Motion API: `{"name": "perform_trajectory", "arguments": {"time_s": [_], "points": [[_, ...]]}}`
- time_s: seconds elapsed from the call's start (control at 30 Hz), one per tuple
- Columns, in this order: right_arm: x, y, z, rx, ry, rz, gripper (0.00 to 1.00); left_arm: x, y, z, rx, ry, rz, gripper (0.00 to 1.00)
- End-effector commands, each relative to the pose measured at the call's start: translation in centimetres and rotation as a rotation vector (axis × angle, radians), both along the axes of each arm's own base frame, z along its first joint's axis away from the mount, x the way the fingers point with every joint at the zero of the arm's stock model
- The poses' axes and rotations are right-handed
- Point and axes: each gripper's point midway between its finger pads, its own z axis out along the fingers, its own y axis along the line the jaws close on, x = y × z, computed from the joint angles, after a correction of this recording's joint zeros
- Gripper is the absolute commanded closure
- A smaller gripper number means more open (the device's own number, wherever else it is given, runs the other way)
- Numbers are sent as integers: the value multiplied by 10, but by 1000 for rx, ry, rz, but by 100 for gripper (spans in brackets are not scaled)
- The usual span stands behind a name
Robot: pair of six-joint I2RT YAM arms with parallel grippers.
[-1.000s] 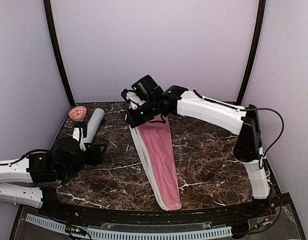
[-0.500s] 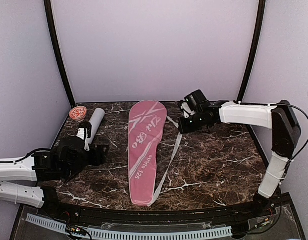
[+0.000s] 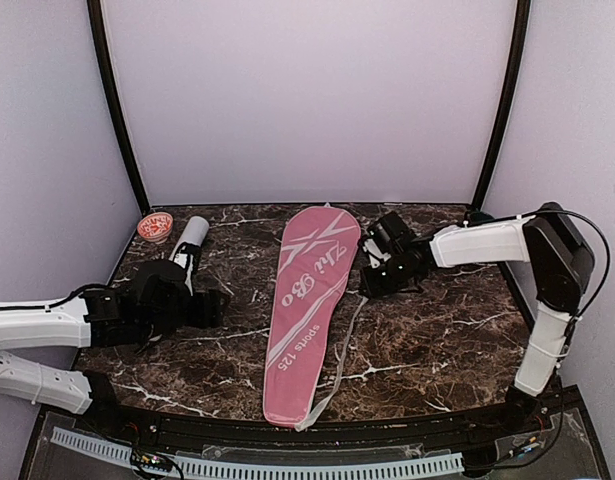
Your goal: Pack up the badminton gear
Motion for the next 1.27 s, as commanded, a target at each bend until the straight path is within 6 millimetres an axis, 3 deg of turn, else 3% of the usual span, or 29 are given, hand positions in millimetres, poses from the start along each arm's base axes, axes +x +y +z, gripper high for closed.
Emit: {"name": "perform_trajectory", "arguments": {"time_s": [0.0, 0.1, 0.13, 0.17, 0.27, 0.37, 0.43, 0.5, 0.63, 0.73, 0.87, 0.97, 1.1, 1.23], "points": [[19, -3, 50, 56, -128, -18, 54, 12, -15, 10, -17, 49, -87, 21], [22, -9, 77, 83, -180, -19, 37, 26, -21, 13, -16, 79, -115, 13], [24, -13, 86, 93, -196, -25, 33, 31, -23, 15, -16, 80, -127, 3], [26, -18, 95, 104, -212, -30, 29, 38, -24, 16, -13, 85, -133, 1], [28, -31, 132, 169, -275, -45, 22, 57, -29, 27, -35, 84, -148, 1], [20, -53, 148, 219, -316, -76, 15, 74, -36, 40, -58, 73, -167, 1], [16, -66, 160, 259, -358, -101, 3, 92, -28, 47, -54, 64, -138, 1], [12, -79, 172, 301, -392, -130, 1, 102, -27, 49, -53, 63, -128, 1], [1, -98, 172, 335, -432, -170, 0, 113, -26, 41, -99, 84, -109, 1], [-7, -107, 156, 344, -431, -197, 0, 115, -23, 26, -113, 107, -78, 1], [-20, -108, 134, 402, -418, -208, 0, 109, -15, 9, -140, 97, -38, 1], [-28, -107, 119, 452, -412, -211, 0, 101, -9, -16, -134, 136, -11, 1], [-29, -105, 109, 460, -403, -207, 0, 96, -6, -37, -131, 182, 4, 1], [-29, -106, 113, 469, -432, -208, 0, 93, -6, -31, -156, 148, -6, 1]]}}
